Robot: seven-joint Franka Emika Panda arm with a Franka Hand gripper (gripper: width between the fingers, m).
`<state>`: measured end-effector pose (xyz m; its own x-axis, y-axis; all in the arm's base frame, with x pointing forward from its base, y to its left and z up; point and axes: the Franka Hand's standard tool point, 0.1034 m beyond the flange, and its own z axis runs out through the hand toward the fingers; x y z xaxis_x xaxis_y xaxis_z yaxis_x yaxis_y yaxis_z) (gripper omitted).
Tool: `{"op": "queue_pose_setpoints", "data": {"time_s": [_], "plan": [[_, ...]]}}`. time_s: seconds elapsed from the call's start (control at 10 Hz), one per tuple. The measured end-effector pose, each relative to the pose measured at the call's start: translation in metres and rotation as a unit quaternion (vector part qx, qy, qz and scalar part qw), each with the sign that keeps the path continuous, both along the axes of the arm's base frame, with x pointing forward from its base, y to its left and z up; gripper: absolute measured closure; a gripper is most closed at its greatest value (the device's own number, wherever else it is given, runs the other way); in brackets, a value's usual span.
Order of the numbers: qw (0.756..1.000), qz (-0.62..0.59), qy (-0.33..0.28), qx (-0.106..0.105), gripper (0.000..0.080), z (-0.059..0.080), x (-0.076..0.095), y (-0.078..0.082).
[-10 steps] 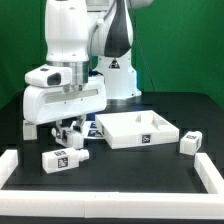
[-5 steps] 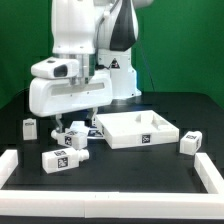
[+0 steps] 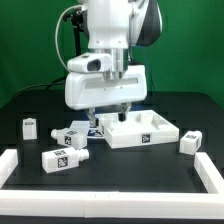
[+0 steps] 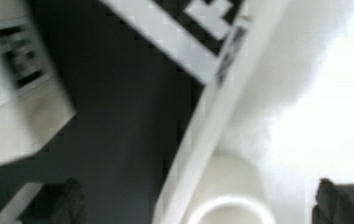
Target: Assemble one leg
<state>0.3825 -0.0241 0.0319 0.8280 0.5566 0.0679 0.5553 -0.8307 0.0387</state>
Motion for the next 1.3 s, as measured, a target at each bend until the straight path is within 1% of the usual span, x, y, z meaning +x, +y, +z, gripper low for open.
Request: {"op": "queue_pose_setpoints", "data": {"time_s": [0.1, 0.3, 0.4, 0.5, 0.7, 1.0, 1.1, 1.2, 1.3], "plan": [[1.0, -0.012, 0.012, 0.002, 0.0151, -0.009, -0.004, -0.001], [1.0, -0.019, 0.025, 0.004, 0.0151, -0.021, -0.011, -0.001], [1.0, -0.014, 0.024, 0.004, 0.0151, -0.025, -0.013, -0.005], [1.0, 0.012, 0.012, 0.001, 0.0151, -0.026, -0.013, -0.014], [1.0, 0.01, 0.013, 0.002, 0.0151, -0.027, -0.014, -0.014], [1.0, 0.01, 0.013, 0.002, 0.0559, -0.027, -0.014, -0.014], [1.0, 0.001, 0.014, 0.002, 0.0559, -0.026, -0.014, -0.014], [0.998, -0.057, 0.023, 0.005, 0.0727, -0.021, -0.018, -0.015], [0.993, -0.108, 0.036, 0.007, 0.0745, -0.006, -0.019, -0.014]]}}
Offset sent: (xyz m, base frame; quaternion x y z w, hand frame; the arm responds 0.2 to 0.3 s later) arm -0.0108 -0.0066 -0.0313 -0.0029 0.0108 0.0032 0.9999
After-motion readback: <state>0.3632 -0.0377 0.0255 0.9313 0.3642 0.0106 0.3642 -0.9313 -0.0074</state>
